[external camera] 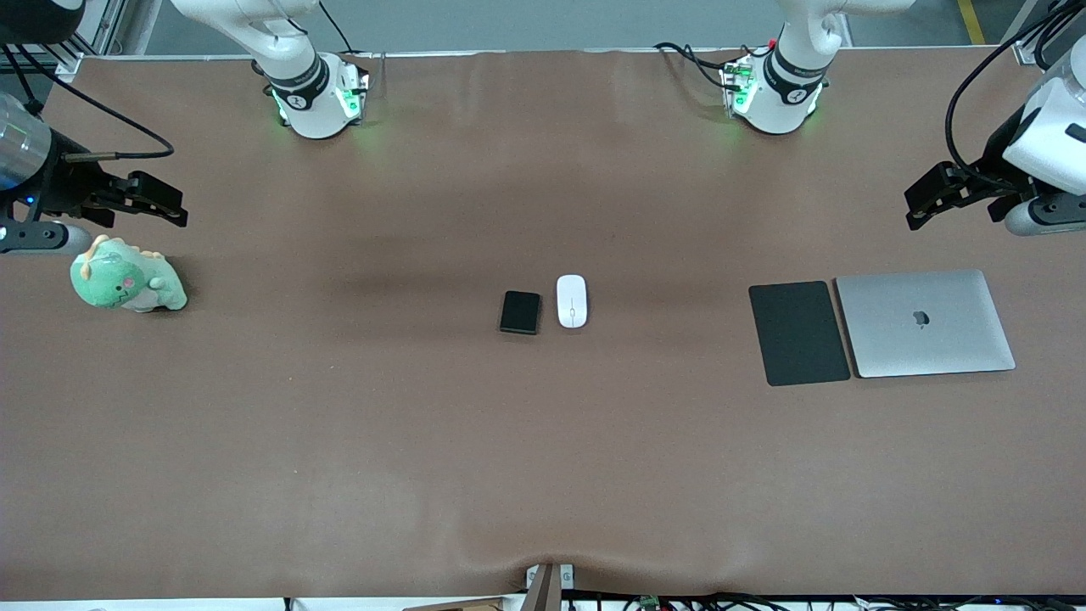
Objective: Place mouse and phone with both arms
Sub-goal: 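Reach the left gripper toward the white mouse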
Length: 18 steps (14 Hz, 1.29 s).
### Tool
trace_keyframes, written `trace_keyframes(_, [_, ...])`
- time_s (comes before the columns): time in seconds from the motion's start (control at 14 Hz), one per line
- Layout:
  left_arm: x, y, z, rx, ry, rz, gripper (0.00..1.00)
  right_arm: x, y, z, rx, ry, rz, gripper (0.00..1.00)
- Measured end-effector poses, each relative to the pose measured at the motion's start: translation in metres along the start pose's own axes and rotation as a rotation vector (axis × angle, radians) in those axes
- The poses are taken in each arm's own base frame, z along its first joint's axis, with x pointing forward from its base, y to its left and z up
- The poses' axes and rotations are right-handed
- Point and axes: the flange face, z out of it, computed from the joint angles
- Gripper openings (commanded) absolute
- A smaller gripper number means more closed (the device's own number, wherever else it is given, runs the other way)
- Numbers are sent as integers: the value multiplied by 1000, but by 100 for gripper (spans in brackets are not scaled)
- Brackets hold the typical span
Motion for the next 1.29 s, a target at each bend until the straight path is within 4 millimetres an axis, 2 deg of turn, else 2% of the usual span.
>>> trace_keyframes(0.29, [0,-2,-4,-2,9,-4,100,1,20,0,5,0,35,100])
trace_keyframes(0.5, [1,0,-3,-8,5,-1,100,1,21,-1,5,1,37,100])
trace_keyframes(0.64, [4,10,8,-13,-18,13,100,1,21,-1,5,1,37,100])
trace_keyframes(0.71, [6,21,18,-14,-36,30,100,1,21,-1,5,1,37,100])
trace_keyframes(0.86, [10,55,43,-7,-81,83,100,1,21,-1,5,1,37,100])
trace_keyframes(1.29, [-4,194,128,30,-178,111,100,1,22,-1,5,0,39,100])
